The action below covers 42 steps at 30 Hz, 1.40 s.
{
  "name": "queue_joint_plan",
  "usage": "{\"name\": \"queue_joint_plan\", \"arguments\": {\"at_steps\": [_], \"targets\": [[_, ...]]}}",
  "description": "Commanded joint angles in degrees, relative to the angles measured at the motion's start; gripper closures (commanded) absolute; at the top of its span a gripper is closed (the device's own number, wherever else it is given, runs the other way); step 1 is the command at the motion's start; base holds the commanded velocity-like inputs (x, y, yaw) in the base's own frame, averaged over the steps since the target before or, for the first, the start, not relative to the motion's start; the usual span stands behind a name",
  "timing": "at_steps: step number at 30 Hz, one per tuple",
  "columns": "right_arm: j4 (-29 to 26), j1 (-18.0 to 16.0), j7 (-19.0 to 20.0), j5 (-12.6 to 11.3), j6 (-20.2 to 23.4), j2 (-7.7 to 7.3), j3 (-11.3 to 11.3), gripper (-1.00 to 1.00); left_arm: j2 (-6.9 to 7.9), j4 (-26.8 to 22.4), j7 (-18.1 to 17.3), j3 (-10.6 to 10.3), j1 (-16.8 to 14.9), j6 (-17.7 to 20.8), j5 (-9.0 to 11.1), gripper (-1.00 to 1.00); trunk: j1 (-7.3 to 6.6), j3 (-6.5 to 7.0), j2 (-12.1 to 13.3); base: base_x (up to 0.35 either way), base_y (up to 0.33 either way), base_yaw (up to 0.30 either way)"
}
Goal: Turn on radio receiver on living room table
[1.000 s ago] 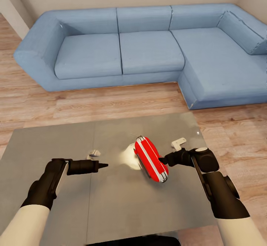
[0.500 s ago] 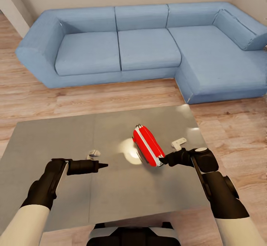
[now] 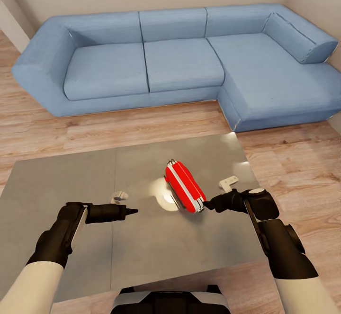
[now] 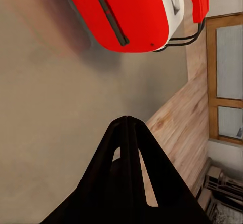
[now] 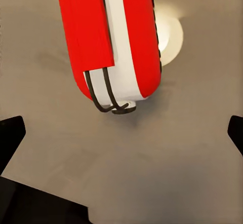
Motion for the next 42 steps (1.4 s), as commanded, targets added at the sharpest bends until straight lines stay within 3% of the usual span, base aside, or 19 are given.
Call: {"name": "queue_joint_plan", "arguments": {"at_steps": [1, 33, 38, 42], "targets": [[0.00, 0.00, 0.00, -0.01, 0.00, 0.04, 0.00, -1.00, 0.00, 0.00, 0.00, 0.00, 0.00, 0.00, -0.01, 1.00, 0.00, 0.00, 0.00, 0.000, 0.000, -0.003], [0.04, 0.14, 0.16, -0.34, 0.00, -0.20, -0.31, -1.00, 0.10, 0.05, -0.02, -0.08, 0.00, 0.06, -0.01, 1.00, 0.00, 2.54, 0.00, 0.000, 0.000, 0.000], [0.09, 4.84, -1.05, -0.33, 0.00, -2.90, -2.52, -1.00, 1.22, 1.78, -0.04, -0.08, 0.00, 0.17, -0.16, 1.00, 0.00, 2.99, 0.00, 0.000, 0.000, 0.000], [0.09, 9.44, -1.37, -0.26, 0.00, -4.02, -4.52, -1.00, 2.49, 3.82, -0.08, -0.08, 0.00, 0.24, -0.13, 1.00, 0.00, 3.34, 0.00, 0.000, 0.000, 0.000]]}}
